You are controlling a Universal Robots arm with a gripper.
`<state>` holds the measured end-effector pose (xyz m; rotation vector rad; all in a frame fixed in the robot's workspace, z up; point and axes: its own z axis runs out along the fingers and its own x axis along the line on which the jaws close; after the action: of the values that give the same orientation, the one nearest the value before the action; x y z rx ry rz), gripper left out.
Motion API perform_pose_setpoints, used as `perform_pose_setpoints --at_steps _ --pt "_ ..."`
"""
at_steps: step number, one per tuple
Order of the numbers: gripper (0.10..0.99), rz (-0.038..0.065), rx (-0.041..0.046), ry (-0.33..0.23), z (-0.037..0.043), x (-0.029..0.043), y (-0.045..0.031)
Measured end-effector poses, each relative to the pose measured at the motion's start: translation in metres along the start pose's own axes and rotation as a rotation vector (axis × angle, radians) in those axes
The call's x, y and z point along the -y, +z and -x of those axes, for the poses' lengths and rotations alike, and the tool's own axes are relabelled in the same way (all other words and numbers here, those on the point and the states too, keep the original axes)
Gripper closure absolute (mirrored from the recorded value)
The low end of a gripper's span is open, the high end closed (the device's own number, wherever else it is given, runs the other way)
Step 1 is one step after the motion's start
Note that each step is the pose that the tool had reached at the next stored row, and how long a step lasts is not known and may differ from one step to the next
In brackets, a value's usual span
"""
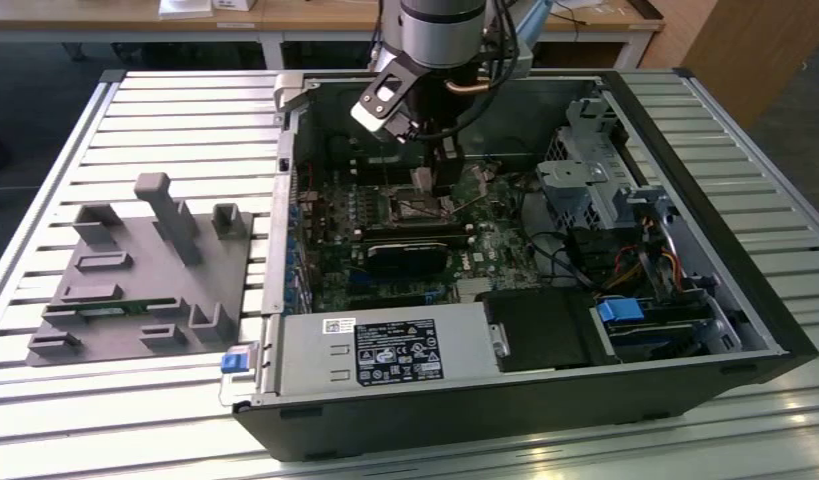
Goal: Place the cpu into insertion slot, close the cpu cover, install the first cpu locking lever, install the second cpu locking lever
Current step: 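Place the cpu into insertion slot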
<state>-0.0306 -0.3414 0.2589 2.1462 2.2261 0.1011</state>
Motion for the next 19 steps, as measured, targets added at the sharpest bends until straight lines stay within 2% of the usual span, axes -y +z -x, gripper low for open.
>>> perform_pose_setpoints --at_steps 6,19 --pt "0.549 0.000 0.0006 0.014 -0.0065 0.0004 0.0080" --pt "0.549 0.001 -0.0036 0.015 -0.0085 0.0049 0.0224"
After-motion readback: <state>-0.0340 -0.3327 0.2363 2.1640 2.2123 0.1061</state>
